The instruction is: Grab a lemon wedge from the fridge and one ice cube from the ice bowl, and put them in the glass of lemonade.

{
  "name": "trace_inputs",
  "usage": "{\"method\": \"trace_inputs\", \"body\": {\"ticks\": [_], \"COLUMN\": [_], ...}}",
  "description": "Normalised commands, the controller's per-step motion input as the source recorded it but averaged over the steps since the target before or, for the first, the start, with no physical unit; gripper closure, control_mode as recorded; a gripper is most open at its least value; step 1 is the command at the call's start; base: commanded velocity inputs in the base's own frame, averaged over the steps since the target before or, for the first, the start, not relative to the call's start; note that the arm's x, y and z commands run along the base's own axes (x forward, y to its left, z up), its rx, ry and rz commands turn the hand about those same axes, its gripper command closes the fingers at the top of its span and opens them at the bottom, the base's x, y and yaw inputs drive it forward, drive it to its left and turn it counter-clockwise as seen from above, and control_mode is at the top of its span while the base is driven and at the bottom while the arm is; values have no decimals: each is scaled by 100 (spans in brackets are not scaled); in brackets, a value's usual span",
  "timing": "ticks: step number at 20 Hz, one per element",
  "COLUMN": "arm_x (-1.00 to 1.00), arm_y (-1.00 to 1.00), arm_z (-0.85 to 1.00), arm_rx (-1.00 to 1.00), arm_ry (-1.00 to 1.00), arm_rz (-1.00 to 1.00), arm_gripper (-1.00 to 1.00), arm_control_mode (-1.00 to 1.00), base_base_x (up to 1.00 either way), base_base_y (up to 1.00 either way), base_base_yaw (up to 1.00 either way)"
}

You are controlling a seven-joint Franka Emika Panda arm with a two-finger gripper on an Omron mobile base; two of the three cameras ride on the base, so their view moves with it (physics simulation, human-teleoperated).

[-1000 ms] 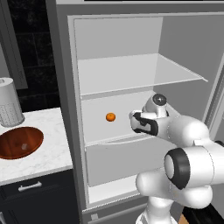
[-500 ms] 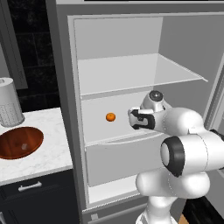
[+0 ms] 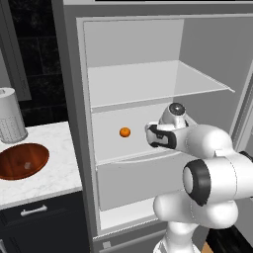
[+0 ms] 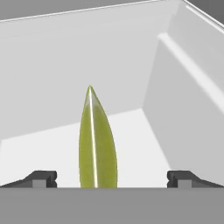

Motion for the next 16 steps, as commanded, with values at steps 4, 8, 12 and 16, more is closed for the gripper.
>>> {"method": "trace_inputs", "body": {"ticks": [4, 8, 12, 16], "arm_x": [19, 23, 2, 11], "arm_y": [0, 0, 0, 0], "arm_z": [0, 0, 0, 0], "arm_rx": [0, 0, 0, 0], "arm_ry": [0, 0, 0, 3], "arm_rz": [0, 0, 0, 0], "arm_gripper": [-100, -100, -100, -100], "arm_control_mode": [-100, -100, -100, -100], "base_base_x": [0, 0, 0, 0], "base_base_y": [0, 0, 0, 0], "base_base_yaw": [0, 0, 0, 0]}}
